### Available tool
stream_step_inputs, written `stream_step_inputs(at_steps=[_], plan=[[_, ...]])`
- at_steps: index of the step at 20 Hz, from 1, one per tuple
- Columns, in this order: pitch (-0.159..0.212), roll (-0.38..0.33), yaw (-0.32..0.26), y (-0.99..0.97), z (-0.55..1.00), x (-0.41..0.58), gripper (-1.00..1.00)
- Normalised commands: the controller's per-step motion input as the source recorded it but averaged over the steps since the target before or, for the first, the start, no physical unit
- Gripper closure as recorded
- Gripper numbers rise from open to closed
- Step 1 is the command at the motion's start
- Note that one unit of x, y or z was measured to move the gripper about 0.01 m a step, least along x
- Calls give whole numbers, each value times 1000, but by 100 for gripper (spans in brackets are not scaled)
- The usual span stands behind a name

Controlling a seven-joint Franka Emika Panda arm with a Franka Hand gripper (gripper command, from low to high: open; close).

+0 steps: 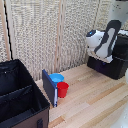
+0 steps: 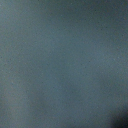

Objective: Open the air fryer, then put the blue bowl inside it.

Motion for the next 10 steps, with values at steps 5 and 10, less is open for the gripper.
stream_step_inputs(at_steps=[5,10], plan=[[113,285,-204,-113,273,-135,100],[50,281,-204,-9,311,-35,100]])
